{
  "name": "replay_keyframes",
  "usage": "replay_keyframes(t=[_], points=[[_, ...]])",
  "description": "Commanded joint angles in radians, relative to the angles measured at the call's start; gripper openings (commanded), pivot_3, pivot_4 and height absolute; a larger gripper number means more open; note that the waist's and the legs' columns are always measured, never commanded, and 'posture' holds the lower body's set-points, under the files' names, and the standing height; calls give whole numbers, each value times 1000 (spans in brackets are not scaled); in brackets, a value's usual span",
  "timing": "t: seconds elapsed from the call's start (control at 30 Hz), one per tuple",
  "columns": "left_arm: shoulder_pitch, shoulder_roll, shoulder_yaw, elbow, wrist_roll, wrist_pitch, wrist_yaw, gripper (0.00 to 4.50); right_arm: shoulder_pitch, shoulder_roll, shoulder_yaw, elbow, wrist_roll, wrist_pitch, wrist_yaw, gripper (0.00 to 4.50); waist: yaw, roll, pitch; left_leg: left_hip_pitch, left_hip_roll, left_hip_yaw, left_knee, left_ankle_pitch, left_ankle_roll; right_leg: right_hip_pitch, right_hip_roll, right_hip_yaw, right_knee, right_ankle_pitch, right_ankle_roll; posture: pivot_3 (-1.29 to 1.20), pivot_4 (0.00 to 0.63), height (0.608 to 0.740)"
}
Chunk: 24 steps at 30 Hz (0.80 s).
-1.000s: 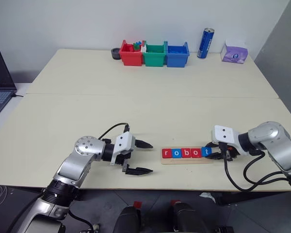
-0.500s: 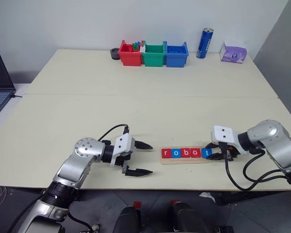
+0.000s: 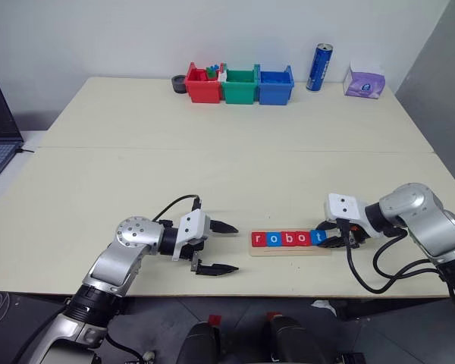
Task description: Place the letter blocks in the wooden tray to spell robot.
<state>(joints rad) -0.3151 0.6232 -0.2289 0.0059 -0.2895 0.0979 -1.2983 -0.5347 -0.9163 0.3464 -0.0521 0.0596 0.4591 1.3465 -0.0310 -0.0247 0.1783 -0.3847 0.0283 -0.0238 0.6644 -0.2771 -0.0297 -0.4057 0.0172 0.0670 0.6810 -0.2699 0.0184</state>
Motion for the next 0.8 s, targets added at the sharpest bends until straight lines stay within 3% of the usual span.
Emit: replay_keyframes(t=[0.03,0.23,0.37,0.53,0.63,0.8], points=[[1,4,16,-21,-6,-9,3,4500,-31,-1,-14,-4,-2,-6,10,2444,0,0,0,0,0,0,0,0,0,0,0,0,0,0,0,0,150,740],[0,4,14,-31,-7,1,5,4500,-49,-4,-39,-6,9,-3,4,4445,0,0,0,0,0,0,0,0,0,0,0,0,0,0,0,0,150,740],[4,8,17,-40,-8,6,8,4500,-18,-29,-118,-67,49,40,-31,4476,0,0,0,0,0,0,0,0,0,0,0,0,0,0,0,0,150,740],[12,10,19,-51,-11,12,14,4500,140,-44,-252,-149,89,93,-133,4476,4,0,0,-1,0,-1,0,0,0,0,-1,-1,0,0,0,0,150,740],[12,11,16,-51,-14,14,11,4500,237,-55,-294,-195,96,100,-168,3865,4,0,0,-2,-1,-1,0,0,0,0,-1,-2,0,0,0,0,150,740],[-1,7,7,-36,-10,9,0,4500,275,-51,-292,-209,94,101,-206,2175,-5,0,0,1,-1,-1,0,0,0,0,0,2,0,-1,2,0,150,740]])
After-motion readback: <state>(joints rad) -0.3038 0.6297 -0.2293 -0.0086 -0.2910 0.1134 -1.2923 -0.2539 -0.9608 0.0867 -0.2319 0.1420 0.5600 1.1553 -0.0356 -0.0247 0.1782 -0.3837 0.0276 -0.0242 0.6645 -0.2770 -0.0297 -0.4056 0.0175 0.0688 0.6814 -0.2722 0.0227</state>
